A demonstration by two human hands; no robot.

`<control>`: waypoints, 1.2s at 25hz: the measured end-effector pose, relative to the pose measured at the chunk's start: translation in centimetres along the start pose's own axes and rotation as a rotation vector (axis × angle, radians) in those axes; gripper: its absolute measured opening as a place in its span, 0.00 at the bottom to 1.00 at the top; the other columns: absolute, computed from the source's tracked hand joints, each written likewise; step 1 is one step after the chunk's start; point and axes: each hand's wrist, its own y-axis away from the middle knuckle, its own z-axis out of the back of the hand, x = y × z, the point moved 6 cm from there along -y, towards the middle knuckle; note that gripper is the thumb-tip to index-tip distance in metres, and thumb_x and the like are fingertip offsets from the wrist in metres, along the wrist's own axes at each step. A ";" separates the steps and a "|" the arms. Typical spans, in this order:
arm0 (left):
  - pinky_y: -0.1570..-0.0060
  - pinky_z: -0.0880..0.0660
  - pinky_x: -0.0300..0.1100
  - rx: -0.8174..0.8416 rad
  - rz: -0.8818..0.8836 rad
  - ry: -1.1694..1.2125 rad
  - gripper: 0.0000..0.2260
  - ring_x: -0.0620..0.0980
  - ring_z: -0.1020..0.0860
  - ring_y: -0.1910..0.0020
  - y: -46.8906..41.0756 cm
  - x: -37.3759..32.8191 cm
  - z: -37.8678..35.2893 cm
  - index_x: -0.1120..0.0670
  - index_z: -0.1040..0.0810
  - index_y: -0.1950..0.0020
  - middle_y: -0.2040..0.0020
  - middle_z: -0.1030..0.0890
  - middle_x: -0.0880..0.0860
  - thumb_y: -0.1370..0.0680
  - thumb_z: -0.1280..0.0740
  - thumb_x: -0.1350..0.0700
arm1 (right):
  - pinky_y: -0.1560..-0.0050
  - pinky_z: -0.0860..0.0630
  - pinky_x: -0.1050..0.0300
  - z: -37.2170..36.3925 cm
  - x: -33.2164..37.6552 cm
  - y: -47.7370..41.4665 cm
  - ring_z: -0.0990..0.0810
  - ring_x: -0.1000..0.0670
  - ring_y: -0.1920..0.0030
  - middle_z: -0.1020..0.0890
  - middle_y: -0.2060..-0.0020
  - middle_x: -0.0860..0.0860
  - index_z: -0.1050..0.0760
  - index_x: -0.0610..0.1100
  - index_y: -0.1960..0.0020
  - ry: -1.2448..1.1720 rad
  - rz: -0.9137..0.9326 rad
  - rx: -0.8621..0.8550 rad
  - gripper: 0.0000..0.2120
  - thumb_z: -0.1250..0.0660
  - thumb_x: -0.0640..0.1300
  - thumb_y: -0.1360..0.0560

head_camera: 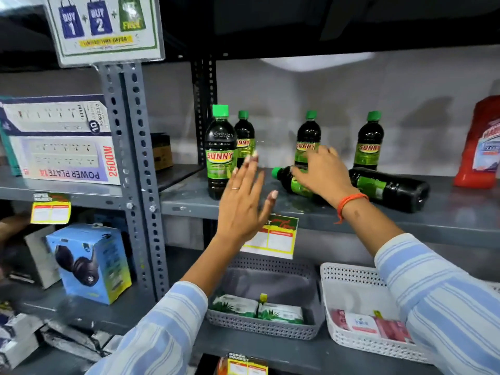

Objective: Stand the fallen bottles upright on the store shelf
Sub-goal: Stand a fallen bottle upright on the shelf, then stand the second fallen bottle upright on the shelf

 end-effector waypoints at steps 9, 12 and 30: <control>0.70 0.34 0.43 0.278 0.100 -0.059 0.24 0.55 0.21 0.62 -0.2 -1.8 -3.6 0.54 0.26 0.61 0.62 0.19 0.54 0.21 0.52 0.40 | 0.46 0.26 0.53 -2.1 -4.0 -1.6 0.22 0.41 0.45 0.20 0.42 0.43 0.26 0.41 0.40 0.073 -0.118 0.518 0.33 0.31 0.64 0.34; 0.71 0.39 0.42 0.232 0.067 -0.038 0.24 0.54 0.21 0.63 -0.2 -2.1 -3.5 0.54 0.26 0.63 0.63 0.19 0.53 0.22 0.52 0.40 | 0.55 0.26 0.56 -2.1 -4.6 -2.3 0.22 0.43 0.50 0.21 0.44 0.42 0.26 0.40 0.41 -0.076 -0.156 0.601 0.29 0.32 0.61 0.33; 0.70 0.38 0.41 0.143 0.053 0.006 0.25 0.53 0.21 0.65 0.0 -2.2 -3.0 0.55 0.25 0.63 0.63 0.18 0.52 0.22 0.53 0.41 | 0.44 0.25 0.52 -3.7 -6.1 0.6 0.21 0.44 0.44 0.21 0.44 0.43 0.41 0.41 0.41 -1.009 -0.492 -0.196 0.42 0.18 0.50 0.43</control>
